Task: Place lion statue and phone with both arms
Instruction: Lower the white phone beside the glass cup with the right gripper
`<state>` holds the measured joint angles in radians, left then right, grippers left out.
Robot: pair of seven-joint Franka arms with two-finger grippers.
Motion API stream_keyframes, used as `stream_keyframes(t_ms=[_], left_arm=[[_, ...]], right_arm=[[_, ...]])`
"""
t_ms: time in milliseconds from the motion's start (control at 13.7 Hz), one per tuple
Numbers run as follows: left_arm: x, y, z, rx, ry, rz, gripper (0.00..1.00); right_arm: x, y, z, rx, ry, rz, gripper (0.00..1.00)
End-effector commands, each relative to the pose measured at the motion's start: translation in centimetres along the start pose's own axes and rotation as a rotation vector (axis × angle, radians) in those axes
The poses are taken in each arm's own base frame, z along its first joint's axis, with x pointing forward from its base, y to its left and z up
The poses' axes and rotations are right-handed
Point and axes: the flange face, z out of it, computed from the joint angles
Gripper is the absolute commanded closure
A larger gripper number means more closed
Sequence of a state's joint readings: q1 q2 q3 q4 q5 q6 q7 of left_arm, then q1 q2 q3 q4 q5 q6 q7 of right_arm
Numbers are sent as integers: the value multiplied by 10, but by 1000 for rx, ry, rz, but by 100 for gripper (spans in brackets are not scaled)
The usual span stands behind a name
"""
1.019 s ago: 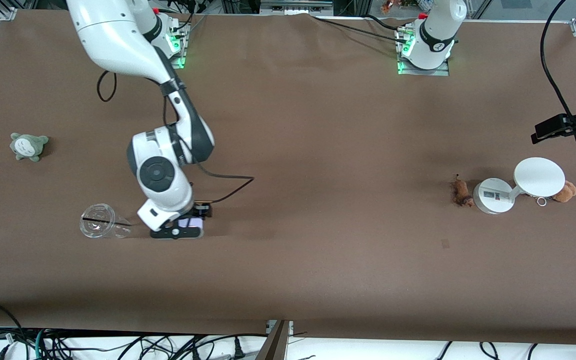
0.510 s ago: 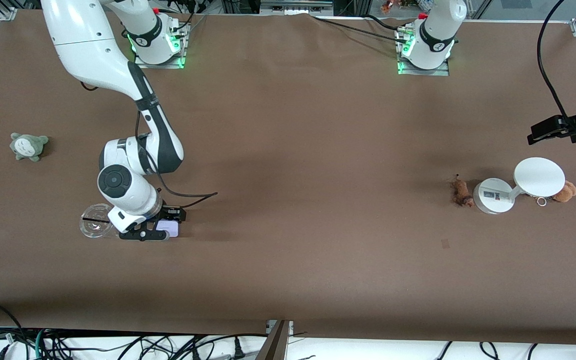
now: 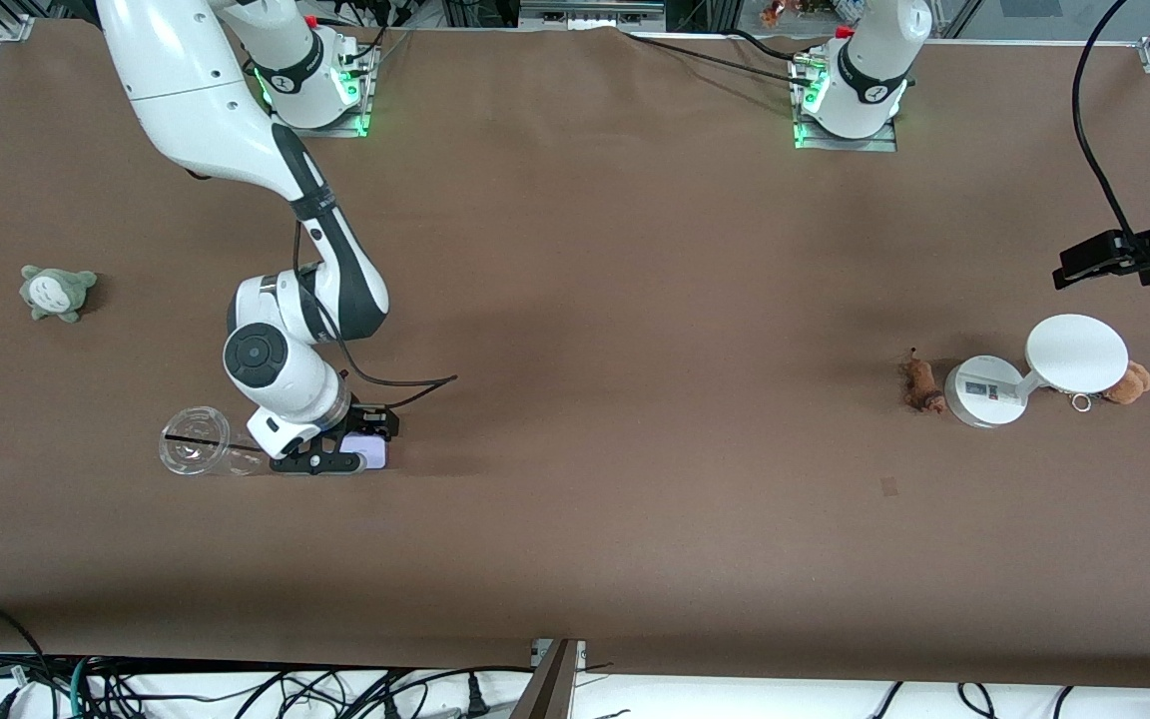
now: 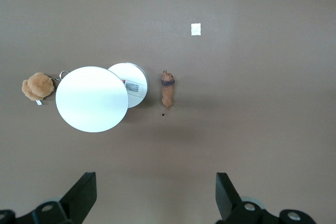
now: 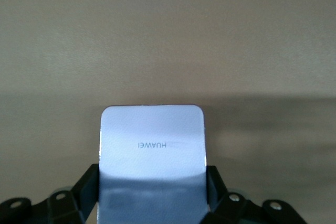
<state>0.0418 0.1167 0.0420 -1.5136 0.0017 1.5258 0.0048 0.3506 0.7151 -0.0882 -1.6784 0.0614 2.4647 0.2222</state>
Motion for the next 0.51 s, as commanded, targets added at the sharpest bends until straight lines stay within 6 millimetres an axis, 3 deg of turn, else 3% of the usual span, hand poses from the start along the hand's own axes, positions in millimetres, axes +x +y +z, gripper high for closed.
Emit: stream_keyframes(t_ms=[0, 73, 218, 437], left_arm=[[1, 3, -3, 7, 2, -10, 0], [1, 3, -3, 5, 3, -12, 0], [1, 4, -3, 5, 3, -12, 0], [1, 4, -3, 4, 3, -12, 0]], right_arm=[[-9, 6, 4, 19, 20, -6, 14], [-10, 7, 6, 18, 22, 1, 5], [-8, 6, -1, 20, 24, 4, 1], [-1, 5, -41, 27, 17, -3, 1]])
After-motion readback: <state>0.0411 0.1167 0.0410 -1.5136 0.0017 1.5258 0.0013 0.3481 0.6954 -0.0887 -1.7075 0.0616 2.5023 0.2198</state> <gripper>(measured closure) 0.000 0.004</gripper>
